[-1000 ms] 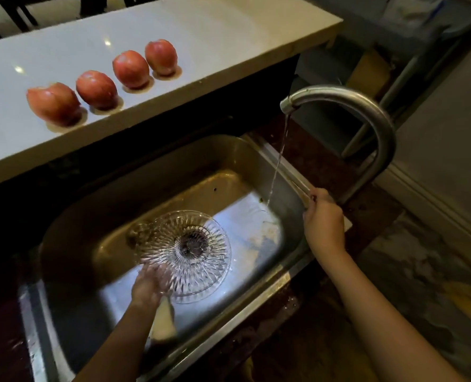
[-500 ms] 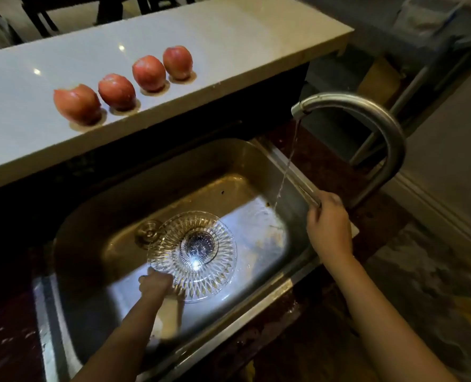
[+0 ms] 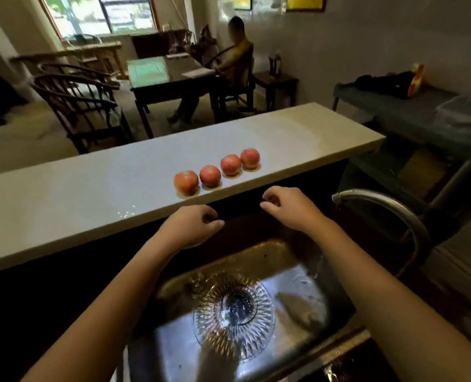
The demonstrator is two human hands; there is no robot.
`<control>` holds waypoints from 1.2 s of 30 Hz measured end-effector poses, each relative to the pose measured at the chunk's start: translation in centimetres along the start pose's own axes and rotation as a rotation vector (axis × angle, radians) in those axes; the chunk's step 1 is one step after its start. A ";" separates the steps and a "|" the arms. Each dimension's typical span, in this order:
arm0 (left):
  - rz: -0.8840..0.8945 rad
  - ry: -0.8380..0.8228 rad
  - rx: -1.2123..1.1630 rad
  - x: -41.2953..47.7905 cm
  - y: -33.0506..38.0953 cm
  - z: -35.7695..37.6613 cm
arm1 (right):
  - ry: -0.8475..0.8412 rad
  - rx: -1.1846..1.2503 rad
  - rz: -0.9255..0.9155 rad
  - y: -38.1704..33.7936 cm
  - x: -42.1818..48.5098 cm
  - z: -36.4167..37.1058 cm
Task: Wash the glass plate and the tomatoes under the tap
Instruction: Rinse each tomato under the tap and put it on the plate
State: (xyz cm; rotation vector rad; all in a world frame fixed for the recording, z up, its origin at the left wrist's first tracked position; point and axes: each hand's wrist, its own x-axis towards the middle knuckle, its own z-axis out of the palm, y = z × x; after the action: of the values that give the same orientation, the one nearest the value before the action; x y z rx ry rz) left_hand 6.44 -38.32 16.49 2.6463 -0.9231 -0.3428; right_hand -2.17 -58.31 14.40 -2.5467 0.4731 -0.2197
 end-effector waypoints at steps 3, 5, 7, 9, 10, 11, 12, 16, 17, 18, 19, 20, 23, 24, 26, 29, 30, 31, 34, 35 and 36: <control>0.029 0.180 -0.038 1.3 1.5 -3.2 | 0.129 -0.008 0.013 -1.8 3.3 -1.6; 0.019 0.319 -0.081 3.0 2.4 -4.2 | 0.219 -0.010 0.050 -2.4 5.2 -2.1; 0.011 0.416 -0.062 5.1 3.1 -4.6 | 0.270 -0.010 0.084 -2.7 6.8 -2.3; 0.019 0.409 0.058 7.3 3.6 -4.7 | 0.266 -0.012 0.111 -2.8 8.0 -2.3; 0.023 0.356 0.125 8.4 3.7 -4.7 | 0.243 -0.019 0.120 -2.7 8.5 -2.1; 0.021 0.288 0.175 9.3 3.7 -4.7 | 0.215 -0.023 0.124 -2.7 8.8 -2.0; 0.016 0.225 0.207 10.1 3.8 -4.7 | 0.185 -0.020 0.122 -2.7 9.2 -1.8; 0.002 0.117 0.234 12.4 3.8 -4.3 | 0.102 0.034 0.082 -2.3 9.9 -1.4; 0.004 0.109 0.217 12.7 3.8 -4.2 | 0.102 0.053 0.070 -2.2 9.9 -1.3; 0.004 0.099 0.192 12.9 3.9 -4.1 | 0.104 0.072 0.061 -2.2 10.0 -1.1; 0.002 0.091 0.166 13.1 3.9 -4.1 | 0.106 0.090 0.053 -2.2 10.0 -1.1; -0.001 0.085 0.143 13.3 3.8 -4.0 | 0.109 0.109 0.047 -2.1 10.1 -1.0; -0.004 0.100 0.098 13.4 3.6 -3.9 | 0.130 0.196 0.046 -2.0 10.0 -0.9; 0.000 0.115 0.089 13.5 3.5 -3.8 | 0.145 0.224 0.047 -2.0 9.9 -0.8; 0.009 0.134 0.071 13.5 3.3 -3.7 | 0.184 0.264 0.059 -1.9 9.6 -0.7; 0.002 0.137 0.051 13.6 3.2 -3.7 | 0.254 0.327 0.063 -1.6 8.7 -0.5; 0.001 0.138 0.049 13.6 3.2 -3.6 | 0.274 0.359 0.058 -1.5 8.3 -0.5; 0.005 0.141 0.050 13.5 3.2 -3.6 | 0.287 0.395 0.053 -1.3 7.7 -0.5; 0.022 0.142 0.057 13.2 3.3 -3.5 | 0.292 0.473 0.038 -0.7 5.7 -0.7; 0.025 0.133 0.070 13.1 3.4 -3.6 | 0.289 0.491 0.034 -0.5 4.8 -0.9; 0.026 0.129 0.098 12.9 3.6 -3.7 | 0.287 0.511 0.031 -0.3 4.0 -1.0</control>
State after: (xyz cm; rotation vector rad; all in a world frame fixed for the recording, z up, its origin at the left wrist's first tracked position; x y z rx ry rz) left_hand 15.45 -48.35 19.71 2.7049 -0.9540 -0.1213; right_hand 1.37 -60.10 15.66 -2.0135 0.4892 -0.6158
